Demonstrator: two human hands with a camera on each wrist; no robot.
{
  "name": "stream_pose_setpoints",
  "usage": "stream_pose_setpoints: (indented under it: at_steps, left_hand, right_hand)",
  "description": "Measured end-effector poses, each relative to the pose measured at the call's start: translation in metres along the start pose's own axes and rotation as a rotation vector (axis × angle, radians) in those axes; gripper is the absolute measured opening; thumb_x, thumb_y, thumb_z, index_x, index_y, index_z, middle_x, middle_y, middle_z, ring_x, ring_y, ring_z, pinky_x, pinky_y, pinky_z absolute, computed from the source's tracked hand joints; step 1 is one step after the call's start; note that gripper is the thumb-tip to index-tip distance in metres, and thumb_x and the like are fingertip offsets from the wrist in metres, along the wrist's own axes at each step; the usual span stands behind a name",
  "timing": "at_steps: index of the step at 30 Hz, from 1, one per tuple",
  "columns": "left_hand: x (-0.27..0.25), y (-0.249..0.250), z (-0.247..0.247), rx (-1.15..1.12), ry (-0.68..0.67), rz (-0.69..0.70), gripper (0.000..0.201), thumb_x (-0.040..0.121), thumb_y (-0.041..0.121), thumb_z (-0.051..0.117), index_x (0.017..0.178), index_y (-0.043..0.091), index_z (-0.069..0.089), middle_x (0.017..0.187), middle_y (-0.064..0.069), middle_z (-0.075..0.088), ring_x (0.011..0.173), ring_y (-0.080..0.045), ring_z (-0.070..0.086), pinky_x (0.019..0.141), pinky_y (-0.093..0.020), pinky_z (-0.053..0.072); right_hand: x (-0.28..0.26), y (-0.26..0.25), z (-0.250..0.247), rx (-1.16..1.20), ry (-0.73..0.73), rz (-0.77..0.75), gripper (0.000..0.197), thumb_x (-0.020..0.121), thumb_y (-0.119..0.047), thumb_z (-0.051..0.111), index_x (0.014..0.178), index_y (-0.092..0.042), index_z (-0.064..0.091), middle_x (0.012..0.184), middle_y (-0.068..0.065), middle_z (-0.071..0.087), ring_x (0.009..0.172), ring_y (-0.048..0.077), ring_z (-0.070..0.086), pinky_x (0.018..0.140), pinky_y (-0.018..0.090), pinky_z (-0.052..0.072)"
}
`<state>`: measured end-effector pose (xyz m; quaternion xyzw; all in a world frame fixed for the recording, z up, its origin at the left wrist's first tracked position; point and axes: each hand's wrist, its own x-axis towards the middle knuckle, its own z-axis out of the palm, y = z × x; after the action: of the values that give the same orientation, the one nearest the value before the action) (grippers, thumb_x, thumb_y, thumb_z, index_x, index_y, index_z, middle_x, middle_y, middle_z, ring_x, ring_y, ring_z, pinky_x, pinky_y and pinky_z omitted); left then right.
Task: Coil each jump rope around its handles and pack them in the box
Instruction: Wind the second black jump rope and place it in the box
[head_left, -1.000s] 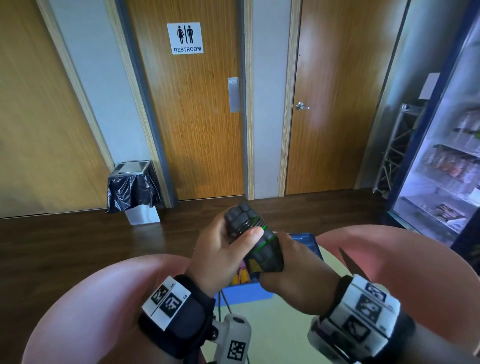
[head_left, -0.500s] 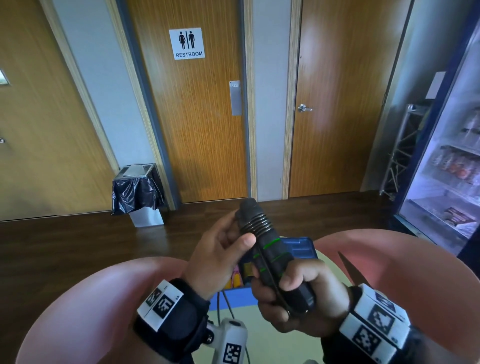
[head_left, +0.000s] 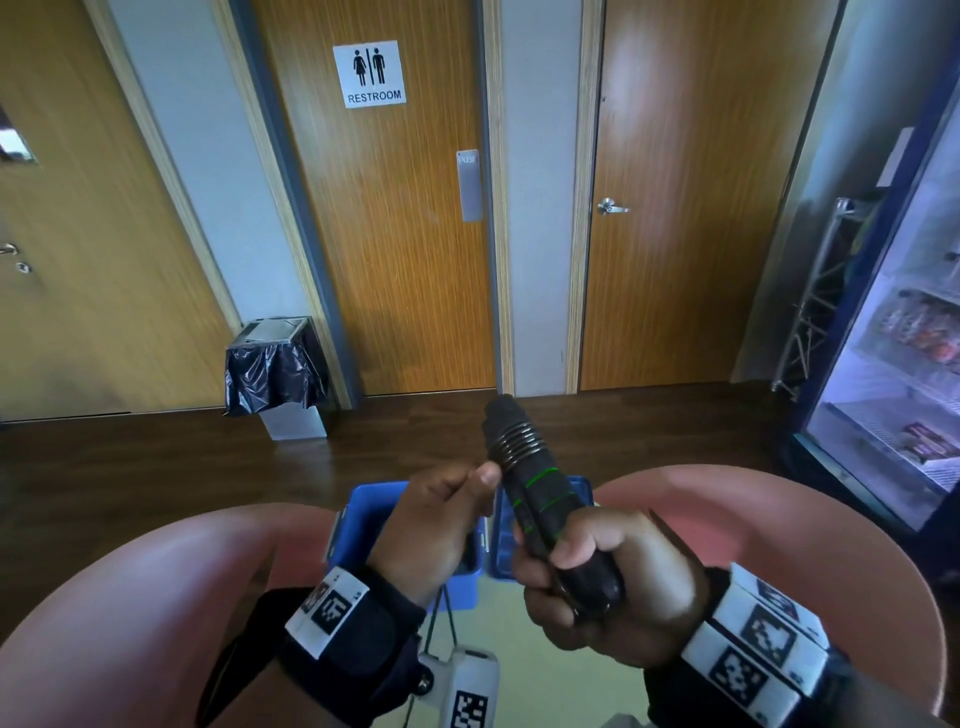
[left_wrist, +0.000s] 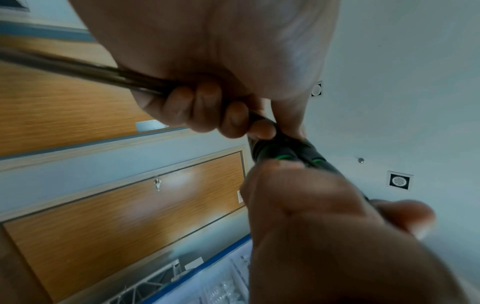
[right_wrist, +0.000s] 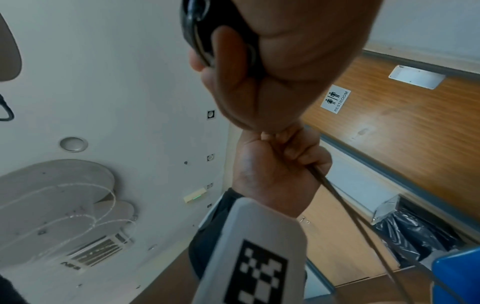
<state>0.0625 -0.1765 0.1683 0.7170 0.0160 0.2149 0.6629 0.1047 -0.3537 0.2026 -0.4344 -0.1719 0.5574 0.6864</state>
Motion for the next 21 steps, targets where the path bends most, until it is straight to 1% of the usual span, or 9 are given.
stream_pose_setpoints:
  at_steps: [4,6,10,13,15,17,19,20,21]
  left_hand:
    - [0.000,-0.004,0.035,-0.150,0.009,-0.012,0.051,0.077,0.062,0.064,0.055,0.017,0.058,0.055,-0.012,0.050,0.052,-0.022,0.041,0.052,-0.030,0.030]
    - [0.003,-0.008,0.048,-0.220,0.003,-0.035,0.047,0.075,0.059,0.067,0.056,0.017,0.060,0.052,-0.009,0.054,0.048,-0.021,0.046,0.050,-0.026,0.036]
    - [0.007,-0.007,0.066,-0.242,-0.004,-0.011,0.075,0.067,0.070,0.075,0.081,-0.002,0.058,0.053,-0.003,0.053,0.050,-0.017,0.047,0.053,-0.027,0.038]
    - [0.006,0.000,0.077,-0.244,-0.126,-0.001,0.041,0.084,0.057,0.060,0.071,0.019,0.064,0.056,0.008,0.056,0.053,-0.009,0.053,0.056,-0.023,0.041]
    - [0.007,0.001,0.081,-0.238,-0.125,-0.038,0.045,0.087,0.053,0.054,0.069,0.013,0.063,0.054,0.003,0.054,0.049,-0.013,0.053,0.052,-0.025,0.040]
    - [0.012,-0.004,0.079,-0.242,-0.049,-0.106,0.062,0.086,0.054,0.059,0.084,-0.008,0.062,0.060,-0.011,0.059,0.051,-0.023,0.058,0.052,-0.029,0.045]
    - [0.016,-0.014,0.076,-0.198,0.062,-0.128,0.061,0.083,0.053,0.065,0.099,-0.006,0.068,0.089,-0.021,0.072,0.081,-0.035,0.069,0.075,-0.046,0.056]
    - [0.016,-0.016,0.076,-0.119,0.105,-0.126,0.054,0.083,0.053,0.066,0.099,0.002,0.073,0.098,-0.019,0.074,0.095,-0.037,0.069,0.089,-0.051,0.053]
    - [0.017,-0.018,0.077,-0.044,0.146,-0.118,0.046,0.084,0.051,0.067,0.096,0.008,0.075,0.097,-0.013,0.075,0.099,-0.033,0.069,0.094,-0.049,0.052]
  right_hand:
    - [-0.013,-0.008,-0.021,0.111,-0.168,0.035,0.054,0.048,-0.019,0.072,0.094,-0.011,0.045,0.074,0.005,0.043,0.051,0.018,0.040,0.044,0.016,0.033]
    - [-0.019,-0.011,-0.034,0.136,-0.231,0.050,0.053,0.055,-0.019,0.070,0.099,-0.011,0.043,0.076,0.006,0.042,0.052,0.018,0.043,0.045,0.018,0.034]
    - [-0.028,-0.012,-0.050,0.214,-0.428,0.066,0.044,0.069,-0.022,0.060,0.107,-0.011,0.044,0.079,0.002,0.043,0.059,0.014,0.048,0.048,0.020,0.033]
    - [-0.029,-0.012,-0.059,0.233,-0.484,0.063,0.045,0.070,-0.028,0.059,0.110,-0.011,0.045,0.080,0.000,0.046,0.063,0.014,0.052,0.053,0.023,0.038]
    - [-0.030,-0.018,-0.067,0.164,-0.402,0.086,0.048,0.070,-0.030,0.063,0.111,-0.008,0.050,0.082,0.005,0.053,0.069,0.022,0.057,0.061,0.028,0.042]
    - [-0.032,-0.028,-0.069,0.007,-0.178,0.131,0.044,0.071,-0.032,0.067,0.106,-0.005,0.065,0.088,0.013,0.062,0.076,0.030,0.062,0.068,0.034,0.048]
    - [-0.029,-0.035,-0.073,-0.228,0.152,0.101,0.029,0.081,-0.030,0.066,0.097,-0.008,0.073,0.088,0.013,0.069,0.077,0.027,0.066,0.073,0.041,0.054]
    - [-0.027,-0.035,-0.075,-0.376,0.303,0.040,0.027,0.084,-0.031,0.066,0.101,-0.010,0.071,0.089,0.011,0.071,0.078,0.024,0.068,0.074,0.044,0.057]
    - [-0.023,-0.034,-0.076,-0.570,0.406,-0.036,0.036,0.081,-0.037,0.071,0.109,-0.013,0.065,0.094,0.007,0.072,0.080,0.021,0.070,0.076,0.046,0.059]
